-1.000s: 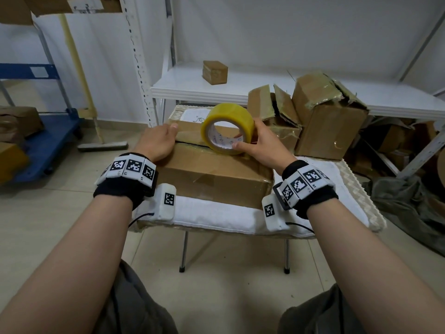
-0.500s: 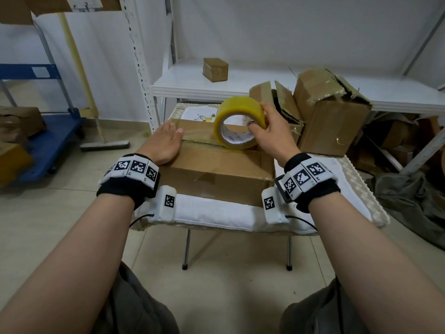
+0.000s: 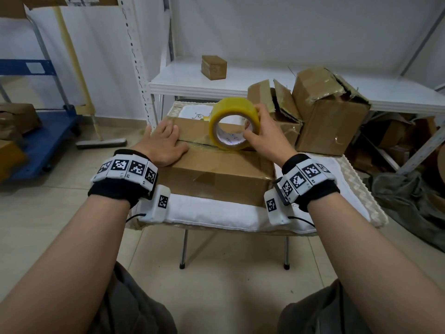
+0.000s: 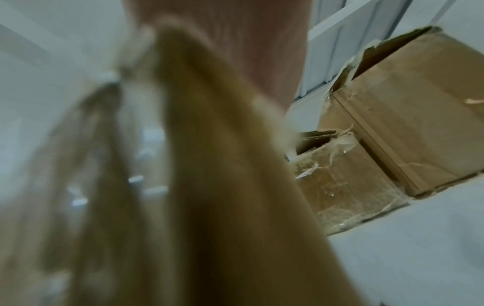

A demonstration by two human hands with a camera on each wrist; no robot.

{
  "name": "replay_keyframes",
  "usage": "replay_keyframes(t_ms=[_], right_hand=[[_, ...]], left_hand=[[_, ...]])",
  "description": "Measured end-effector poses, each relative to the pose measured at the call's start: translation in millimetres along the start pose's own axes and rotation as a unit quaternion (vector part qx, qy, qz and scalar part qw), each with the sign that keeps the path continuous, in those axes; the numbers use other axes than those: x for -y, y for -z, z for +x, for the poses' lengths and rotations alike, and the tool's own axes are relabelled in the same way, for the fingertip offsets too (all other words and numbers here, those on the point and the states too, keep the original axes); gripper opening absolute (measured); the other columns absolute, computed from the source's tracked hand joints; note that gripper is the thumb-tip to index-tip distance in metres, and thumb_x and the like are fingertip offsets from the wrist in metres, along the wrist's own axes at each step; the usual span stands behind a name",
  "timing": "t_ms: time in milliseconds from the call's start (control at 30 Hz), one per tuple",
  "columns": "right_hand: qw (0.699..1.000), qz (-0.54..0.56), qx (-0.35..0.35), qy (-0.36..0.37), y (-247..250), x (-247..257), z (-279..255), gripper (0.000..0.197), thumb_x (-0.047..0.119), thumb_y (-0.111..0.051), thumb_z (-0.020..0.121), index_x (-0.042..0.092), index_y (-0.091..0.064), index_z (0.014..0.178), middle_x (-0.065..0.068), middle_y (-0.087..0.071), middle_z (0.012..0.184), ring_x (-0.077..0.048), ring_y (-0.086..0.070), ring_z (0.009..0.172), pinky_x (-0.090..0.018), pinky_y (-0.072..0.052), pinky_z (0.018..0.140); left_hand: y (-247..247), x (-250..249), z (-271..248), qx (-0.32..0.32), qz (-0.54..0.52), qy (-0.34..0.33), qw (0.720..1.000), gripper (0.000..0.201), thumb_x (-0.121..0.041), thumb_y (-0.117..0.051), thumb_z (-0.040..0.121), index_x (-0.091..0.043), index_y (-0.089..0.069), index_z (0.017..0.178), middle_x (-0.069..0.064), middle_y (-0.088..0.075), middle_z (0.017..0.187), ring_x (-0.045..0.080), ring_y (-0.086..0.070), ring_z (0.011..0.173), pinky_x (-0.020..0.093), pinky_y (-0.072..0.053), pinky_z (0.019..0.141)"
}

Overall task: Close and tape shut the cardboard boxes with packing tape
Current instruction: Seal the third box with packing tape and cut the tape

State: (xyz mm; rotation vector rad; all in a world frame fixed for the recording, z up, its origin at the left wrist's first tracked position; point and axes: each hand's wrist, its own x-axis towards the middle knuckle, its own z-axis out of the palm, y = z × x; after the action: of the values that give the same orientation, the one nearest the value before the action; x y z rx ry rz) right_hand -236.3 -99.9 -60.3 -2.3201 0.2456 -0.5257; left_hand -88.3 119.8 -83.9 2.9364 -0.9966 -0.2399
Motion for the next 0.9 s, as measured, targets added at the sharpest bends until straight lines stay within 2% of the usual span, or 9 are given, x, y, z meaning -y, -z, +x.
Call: replay_keyframes(t_ms=[100,233,367,467,600,667,700,767,900], right_hand=[[1.0,0.005,0.003,-0.003,1.0,-1.1,-0.6,0.042,0.008,-0.058,0.097,0.011,-0.04,0.134,-0.007,-0.055,0.114,-0.02,-0.053,0.107,-0.034,-0.042,0.091],[1.0,0.008,0.002,-0.003,1.4,-1.4,-0.9,0.041,0.009,-0.058,0.097,0.01,-0.039,0.134,-0.007,-0.054,0.115,-0.021,-0.053,0.105,-0.032,-0.04,0.087],[1.0,0.006,0.005,0.004,1.7,-0.9,-2.6,0.043,0.009,-0.059,0.096,0.011,-0.038,0.134,-0.01,-0.055,0.11,-0.021,-0.055,0.1,-0.033,-0.043,0.085],[1.0,0.017,0.014,0.004,1.8,-1.9,-3.2,0.046,0.01,-0.06,0.095,0.014,-0.038,0.136,-0.011,-0.06,0.108,-0.023,-0.06,0.101,-0.039,-0.049,0.09],[0.999,0.023,0.021,0.012,1.3,-2.9,-2.3,0.053,0.011,-0.062,0.095,0.018,-0.037,0.142,-0.007,-0.059,0.112,-0.02,-0.059,0.104,-0.039,-0.048,0.095],[0.999,0.026,0.023,0.021,0.7,-3.4,-1.7,0.057,0.011,-0.063,0.095,0.02,-0.036,0.145,-0.001,-0.057,0.114,-0.019,-0.059,0.106,-0.04,-0.048,0.098],[0.999,0.025,0.022,0.025,0.4,-3.8,-1.5,0.058,0.011,-0.063,0.095,0.021,-0.036,0.146,0.0,-0.057,0.114,-0.018,-0.059,0.106,-0.04,-0.048,0.099],[0.999,0.026,0.021,0.024,-0.1,-5.0,-1.0,0.061,0.012,-0.064,0.095,0.022,-0.034,0.147,-0.001,-0.058,0.116,-0.019,-0.06,0.107,-0.041,-0.048,0.101],[0.999,0.028,0.016,-0.009,-0.4,-4.5,-0.9,0.06,0.018,-0.066,0.095,0.019,-0.035,0.146,0.001,-0.056,0.114,-0.018,-0.058,0.108,-0.04,-0.048,0.101]], left_hand=[[7.6,-5.9,-7.4,-0.036,0.022,-0.035,0.999,0.057,-0.046,-0.027,0.105,-0.017,-0.029,0.154,0.005,-0.007,0.167,0.018,0.004,0.153,0.051,0.012,0.119],[18.2,-9.8,-18.7,-0.101,-0.089,-0.078,0.988,0.04,-0.038,-0.059,0.097,-0.02,-0.064,0.132,0.004,-0.038,0.157,0.026,-0.036,0.143,0.041,-0.02,0.12],[19.3,-10.6,-22.2,-0.129,-0.143,-0.109,0.975,0.026,-0.028,-0.073,0.088,-0.016,-0.076,0.111,0.001,-0.062,0.136,0.018,-0.057,0.121,0.034,-0.038,0.112],[19.1,-15.4,-24.4,-0.134,-0.164,-0.118,0.97,0.023,-0.021,-0.072,0.089,-0.015,-0.076,0.11,-0.001,-0.066,0.13,0.008,-0.057,0.11,0.024,-0.038,0.105],[17.2,-30.6,-26.3,-0.131,-0.16,-0.136,0.969,0.024,-0.019,-0.067,0.092,-0.017,-0.074,0.115,-0.004,-0.067,0.128,0.006,-0.059,0.112,0.024,-0.031,0.112],[16.2,-37.7,-27.7,-0.133,-0.15,-0.139,0.97,0.026,-0.021,-0.064,0.094,-0.02,-0.074,0.118,-0.005,-0.07,0.122,-0.005,-0.057,0.088,0.016,-0.031,0.1],[16.0,-39.9,-28.0,-0.136,-0.148,-0.138,0.97,0.027,-0.022,-0.063,0.094,-0.021,-0.074,0.119,-0.004,-0.072,0.117,-0.007,-0.052,0.074,0.016,-0.032,0.095],[16.4,-43.0,-29.6,-0.139,-0.151,-0.134,0.97,0.028,-0.023,-0.061,0.095,-0.021,-0.072,0.121,0.001,-0.074,0.112,-0.01,-0.042,0.061,0.017,-0.033,0.088],[17.8,-47.6,-32.8,-0.143,-0.121,-0.117,0.975,0.03,-0.031,-0.06,0.097,-0.025,-0.07,0.125,0.004,-0.072,0.11,-0.006,-0.036,0.062,0.024,-0.034,0.094]])
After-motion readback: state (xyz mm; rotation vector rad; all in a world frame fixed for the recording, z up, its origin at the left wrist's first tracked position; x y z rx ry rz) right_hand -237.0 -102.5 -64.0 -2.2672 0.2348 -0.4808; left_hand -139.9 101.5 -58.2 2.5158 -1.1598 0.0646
